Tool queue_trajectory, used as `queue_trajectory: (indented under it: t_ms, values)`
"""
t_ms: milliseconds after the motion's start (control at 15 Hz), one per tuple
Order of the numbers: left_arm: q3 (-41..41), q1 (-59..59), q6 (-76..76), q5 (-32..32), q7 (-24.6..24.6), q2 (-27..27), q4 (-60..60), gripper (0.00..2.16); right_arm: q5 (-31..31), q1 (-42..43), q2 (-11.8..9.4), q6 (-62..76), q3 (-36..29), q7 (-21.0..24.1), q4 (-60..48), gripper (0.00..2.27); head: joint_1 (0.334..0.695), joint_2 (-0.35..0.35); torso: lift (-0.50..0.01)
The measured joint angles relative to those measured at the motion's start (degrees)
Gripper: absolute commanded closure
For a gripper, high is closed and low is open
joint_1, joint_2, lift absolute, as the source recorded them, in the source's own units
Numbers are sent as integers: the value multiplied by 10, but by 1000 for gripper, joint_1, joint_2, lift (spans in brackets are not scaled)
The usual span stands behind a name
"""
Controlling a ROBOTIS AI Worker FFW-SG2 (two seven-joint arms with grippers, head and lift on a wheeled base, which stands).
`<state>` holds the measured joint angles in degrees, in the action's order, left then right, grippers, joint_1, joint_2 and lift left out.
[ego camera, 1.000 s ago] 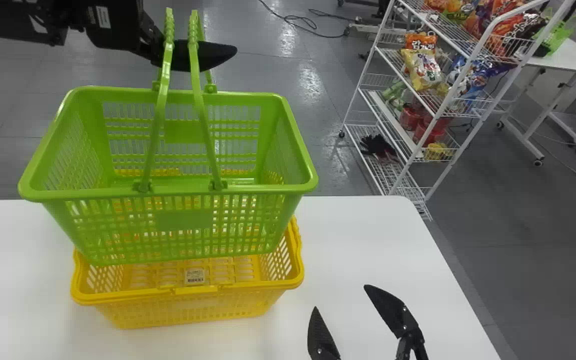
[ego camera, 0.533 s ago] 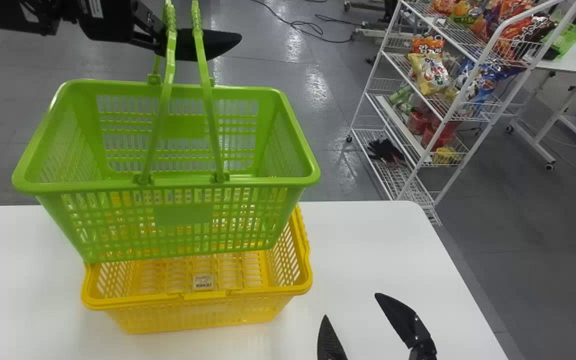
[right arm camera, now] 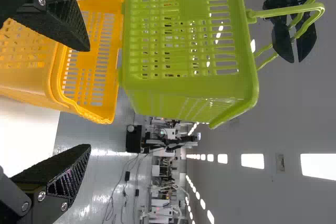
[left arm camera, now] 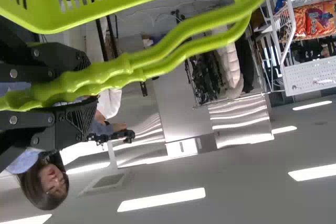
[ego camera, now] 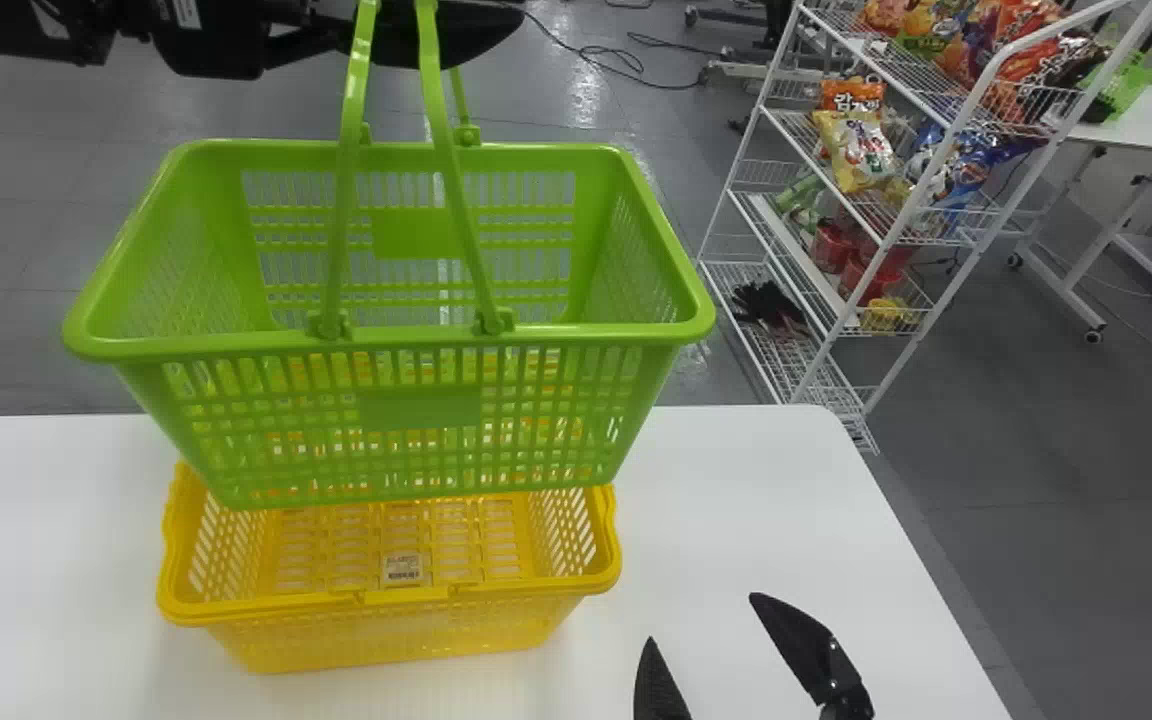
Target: Grasp handle with right gripper to insert into left gripper then lift and swing left to center
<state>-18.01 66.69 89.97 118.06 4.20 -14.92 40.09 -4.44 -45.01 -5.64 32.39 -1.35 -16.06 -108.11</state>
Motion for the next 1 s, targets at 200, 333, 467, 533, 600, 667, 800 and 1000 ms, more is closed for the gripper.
queue_trajectory:
  t_ms: [200, 333, 467, 533, 600, 667, 800, 1000]
  values:
    - [-8, 7, 0, 1, 1, -16, -1, 1970, -2, -1, 0, 6, 0, 0, 1, 174, 663, -230, -93]
    - [-19, 15, 0, 1, 1, -36, -1, 1970, -3, -2, 0, 10, 0, 0, 1, 174, 663, -208, -93]
    - [-34, 26, 0, 2, -1, -72, -1, 1970, -6, -4, -1, 16, -1, -1, 4, 174, 662, -177, -93]
    - [-40, 31, 0, 5, -4, -96, -1, 1970, -7, -5, -1, 18, -2, -1, 5, 174, 662, -160, -93]
    - [-47, 36, 0, 9, -8, -118, -1, 1970, -7, -5, -1, 19, -2, -1, 6, 174, 660, -137, -93]
    - [-57, 40, 0, 14, -13, -146, 1, 1970, -7, -5, -1, 19, -3, -1, 7, 174, 659, -113, -93]
    - [-78, 45, 0, 30, -21, -204, 5, 1970, -8, -5, -1, 20, -4, -1, 8, 174, 659, -37, -93]
    - [-92, 38, 0, 51, -28, -289, 24, 1970, -14, -5, -2, 21, -8, -3, 9, 174, 660, 29, -93]
